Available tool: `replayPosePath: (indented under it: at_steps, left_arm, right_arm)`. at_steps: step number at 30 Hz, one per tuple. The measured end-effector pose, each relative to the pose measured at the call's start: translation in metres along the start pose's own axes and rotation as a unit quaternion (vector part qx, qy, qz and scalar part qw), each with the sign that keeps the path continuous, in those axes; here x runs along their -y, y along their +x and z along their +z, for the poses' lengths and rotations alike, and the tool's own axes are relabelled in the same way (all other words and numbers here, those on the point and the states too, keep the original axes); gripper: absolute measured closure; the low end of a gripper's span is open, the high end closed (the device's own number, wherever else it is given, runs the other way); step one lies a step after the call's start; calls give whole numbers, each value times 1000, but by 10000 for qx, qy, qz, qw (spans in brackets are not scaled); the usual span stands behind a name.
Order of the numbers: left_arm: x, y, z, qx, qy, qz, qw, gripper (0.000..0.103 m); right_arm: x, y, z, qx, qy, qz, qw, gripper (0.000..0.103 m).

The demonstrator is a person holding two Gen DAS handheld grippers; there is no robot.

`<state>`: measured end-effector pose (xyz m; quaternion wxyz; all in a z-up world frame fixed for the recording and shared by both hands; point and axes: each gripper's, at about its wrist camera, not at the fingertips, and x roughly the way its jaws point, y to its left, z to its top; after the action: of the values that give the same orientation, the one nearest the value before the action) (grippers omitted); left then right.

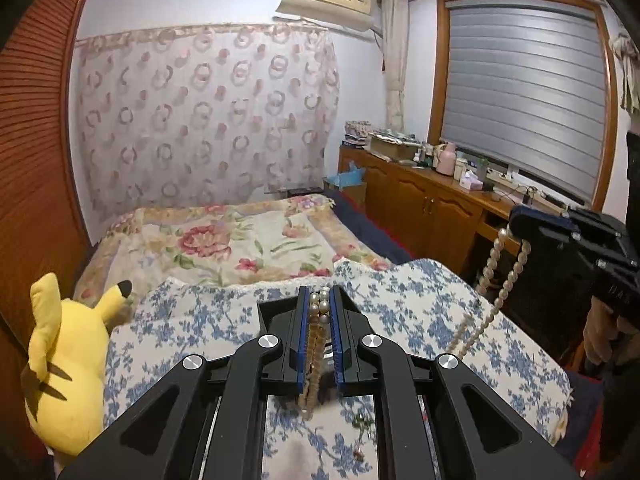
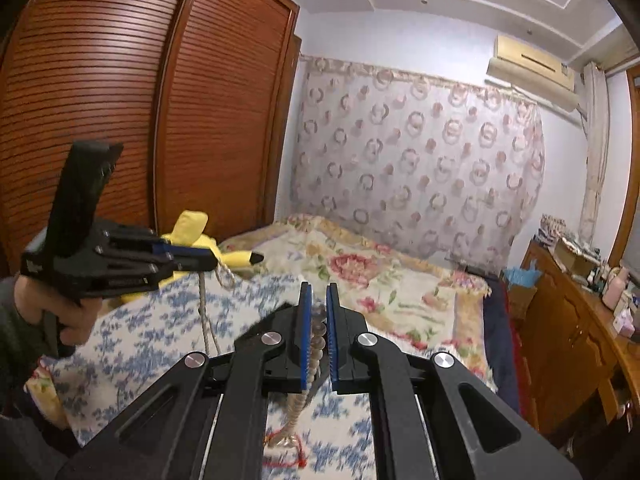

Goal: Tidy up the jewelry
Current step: 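Carry both pearl necklaces over the black box and open both tools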

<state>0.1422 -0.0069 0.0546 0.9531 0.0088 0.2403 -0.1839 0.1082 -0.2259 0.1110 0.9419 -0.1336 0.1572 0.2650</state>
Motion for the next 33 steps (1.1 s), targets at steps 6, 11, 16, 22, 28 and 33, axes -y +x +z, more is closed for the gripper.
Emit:
replayPosePath:
  at_steps: [6, 11, 16, 22, 28, 33]
  left_arm:
    - [-8, 28, 18, -28, -19, -50, 10000, 94]
    - [-15, 56, 23, -150, -64, -118, 9998, 94]
    - [-26, 87, 17, -342, -183, -193, 9991, 94]
    - [-35, 120, 9, -569, -289, -221, 9977, 94]
    - [-41, 136, 9, -681, -305, -190, 9970, 94]
    - [-46, 140, 5, -755, -312, -166, 9965, 94]
  right_arm:
    - [8, 23, 31, 181, -119, 14, 9998, 95]
    - [14, 57, 42, 138, -170, 114, 9997, 95]
    - [23, 87, 46, 97, -165, 223, 9996, 95]
    - [34, 124, 38, -33, -123, 409, 9991, 95]
    - [32, 161, 10, -403, -40, 608, 9973, 95]
    - [31, 183, -11, -691, -23, 650, 9955, 95]
